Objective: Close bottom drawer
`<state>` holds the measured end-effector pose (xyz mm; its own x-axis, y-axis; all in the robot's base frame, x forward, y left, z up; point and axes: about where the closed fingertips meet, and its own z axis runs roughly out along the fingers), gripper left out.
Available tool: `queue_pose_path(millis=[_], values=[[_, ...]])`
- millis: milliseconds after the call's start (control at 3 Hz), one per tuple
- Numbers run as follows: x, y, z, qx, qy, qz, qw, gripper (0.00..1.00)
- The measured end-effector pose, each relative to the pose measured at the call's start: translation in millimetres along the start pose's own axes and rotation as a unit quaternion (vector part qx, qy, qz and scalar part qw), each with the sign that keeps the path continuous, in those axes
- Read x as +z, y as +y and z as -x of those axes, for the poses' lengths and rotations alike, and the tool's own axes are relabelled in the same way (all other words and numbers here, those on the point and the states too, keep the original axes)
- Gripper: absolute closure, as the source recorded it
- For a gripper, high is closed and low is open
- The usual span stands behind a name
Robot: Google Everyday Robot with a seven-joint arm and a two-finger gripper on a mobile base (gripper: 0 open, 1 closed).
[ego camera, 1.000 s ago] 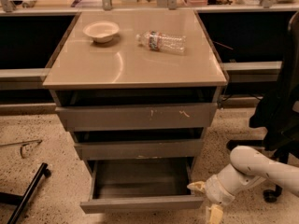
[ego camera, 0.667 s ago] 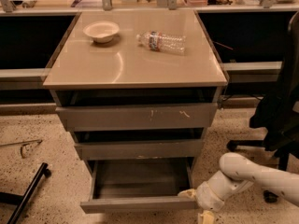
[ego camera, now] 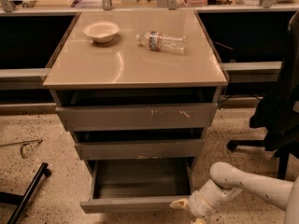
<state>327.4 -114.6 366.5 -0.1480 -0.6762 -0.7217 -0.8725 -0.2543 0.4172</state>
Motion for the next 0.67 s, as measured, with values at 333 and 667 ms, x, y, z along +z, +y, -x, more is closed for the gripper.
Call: queue_pose_path(millis=[333,667], values=[[9.3,-13.4,-9.6,-0.026,0.005,-0.031,0.9992,0.0],[23.0,-32.8,-23.0,-0.053,0.015,-0.056,0.9969,0.0]])
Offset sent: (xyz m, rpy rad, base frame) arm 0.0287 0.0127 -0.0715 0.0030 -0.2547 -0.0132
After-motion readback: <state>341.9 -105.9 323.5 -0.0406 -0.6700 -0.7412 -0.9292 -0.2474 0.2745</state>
